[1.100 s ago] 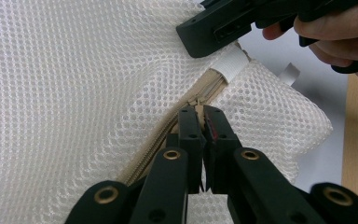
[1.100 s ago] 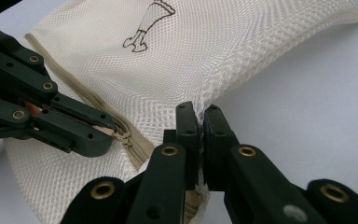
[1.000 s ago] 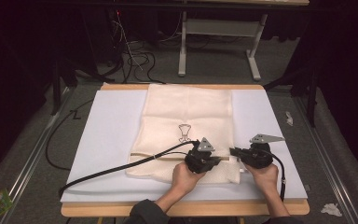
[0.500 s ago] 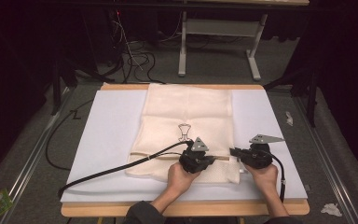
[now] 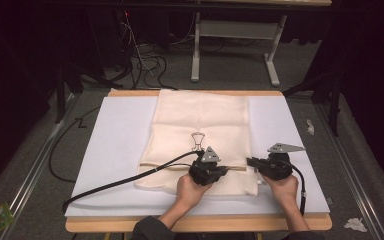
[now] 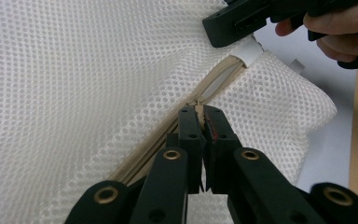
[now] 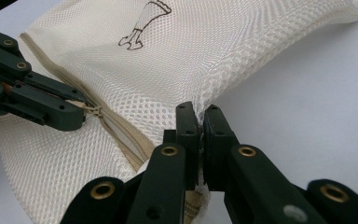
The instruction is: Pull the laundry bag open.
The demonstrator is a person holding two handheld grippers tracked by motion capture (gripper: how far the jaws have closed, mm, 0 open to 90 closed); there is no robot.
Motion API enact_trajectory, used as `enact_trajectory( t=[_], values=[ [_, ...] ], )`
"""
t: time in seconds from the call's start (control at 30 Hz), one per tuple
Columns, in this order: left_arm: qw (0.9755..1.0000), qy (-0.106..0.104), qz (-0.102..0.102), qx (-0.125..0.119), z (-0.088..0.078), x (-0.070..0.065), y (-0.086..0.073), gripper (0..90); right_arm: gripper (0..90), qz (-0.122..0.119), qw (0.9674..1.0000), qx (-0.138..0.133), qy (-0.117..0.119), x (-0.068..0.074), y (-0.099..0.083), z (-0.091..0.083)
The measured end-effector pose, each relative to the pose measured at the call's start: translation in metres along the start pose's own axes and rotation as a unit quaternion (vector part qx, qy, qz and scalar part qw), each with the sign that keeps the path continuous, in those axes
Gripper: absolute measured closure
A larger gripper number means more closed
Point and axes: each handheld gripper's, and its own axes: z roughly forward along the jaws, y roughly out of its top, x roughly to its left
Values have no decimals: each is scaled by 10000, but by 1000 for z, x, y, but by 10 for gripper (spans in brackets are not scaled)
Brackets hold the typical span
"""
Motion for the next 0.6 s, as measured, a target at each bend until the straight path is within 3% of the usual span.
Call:
enact_trajectory(
  t=[0.6],
  values=[
    [10000, 6, -67, -52, -11, 6, -5, 871, 883, 25, 10000, 36, -46, -1, -1, 1]
  ],
)
